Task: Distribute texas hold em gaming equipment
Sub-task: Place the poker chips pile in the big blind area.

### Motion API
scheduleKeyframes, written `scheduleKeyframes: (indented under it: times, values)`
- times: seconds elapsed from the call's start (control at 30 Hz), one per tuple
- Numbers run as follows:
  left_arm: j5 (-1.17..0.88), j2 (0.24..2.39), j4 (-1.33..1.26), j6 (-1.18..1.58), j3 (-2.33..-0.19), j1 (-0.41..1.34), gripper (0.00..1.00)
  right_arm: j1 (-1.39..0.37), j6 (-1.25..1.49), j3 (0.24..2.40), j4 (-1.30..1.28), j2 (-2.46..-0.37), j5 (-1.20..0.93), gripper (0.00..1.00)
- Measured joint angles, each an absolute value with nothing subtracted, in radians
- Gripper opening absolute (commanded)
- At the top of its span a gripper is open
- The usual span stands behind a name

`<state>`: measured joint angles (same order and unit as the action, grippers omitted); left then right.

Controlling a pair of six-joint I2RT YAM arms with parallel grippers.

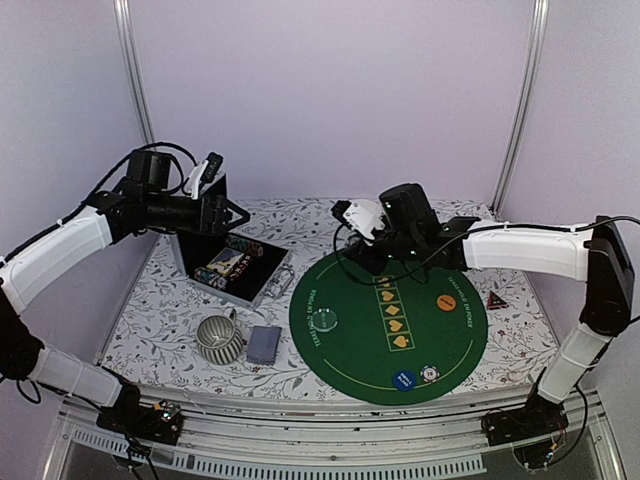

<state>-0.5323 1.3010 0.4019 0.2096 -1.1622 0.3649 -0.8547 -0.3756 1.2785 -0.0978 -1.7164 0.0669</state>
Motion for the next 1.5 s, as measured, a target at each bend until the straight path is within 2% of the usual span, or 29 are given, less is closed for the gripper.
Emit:
scheduleKeyframes:
  times: [0.27, 0.53, 0.77, 0.97, 1.0, 1.17, 1.23, 1.4, 1.47, 1.5]
  values:
    - [-0.504, 1.313, 0.434, 0.163, -1.162, 0.356, 0.75, -0.613, -0.135, 1.112, -0.287, -1.647, 0.021, 0.01]
    - [-0.470, 1.314, 0.477, 0.116, -1.162, 0.353, 0.77, -0.359, -0.067, 1.106, -0.349, -1.757, 0.014, 0.01]
    - [-0.454, 1.314, 0.495, 0.100, -1.162, 0.350, 0.77, -0.318, -0.071, 1.146, -0.378, -1.895, 0.043, 0.02]
    - [-0.453, 1.314, 0.495, 0.097, -1.162, 0.348, 0.77, -0.318, -0.065, 1.188, -0.378, -1.932, 0.048, 0.03]
    - [-0.452, 1.314, 0.496, 0.097, -1.162, 0.348, 0.77, -0.318, -0.063, 1.188, -0.377, -1.933, 0.049, 0.07]
    - [-0.448, 1.314, 0.496, 0.097, -1.162, 0.348, 0.77, -0.318, -0.056, 1.189, -0.379, -1.933, 0.051, 0.55]
    - [-0.448, 1.314, 0.496, 0.097, -1.162, 0.347, 0.77, -0.318, -0.049, 1.189, -0.379, -1.933, 0.054, 0.68]
    - [-0.447, 1.314, 0.496, 0.096, -1.162, 0.345, 0.77, -0.317, -0.040, 1.186, -0.367, -1.931, 0.073, 0.85]
    - [-0.443, 1.314, 0.496, 0.096, -1.162, 0.345, 0.77, -0.316, -0.035, 1.183, -0.367, -1.925, 0.078, 0.98]
    - [-0.440, 1.314, 0.497, 0.096, -1.162, 0.345, 0.77, -0.316, -0.038, 1.181, -0.372, -1.921, 0.079, 0.99]
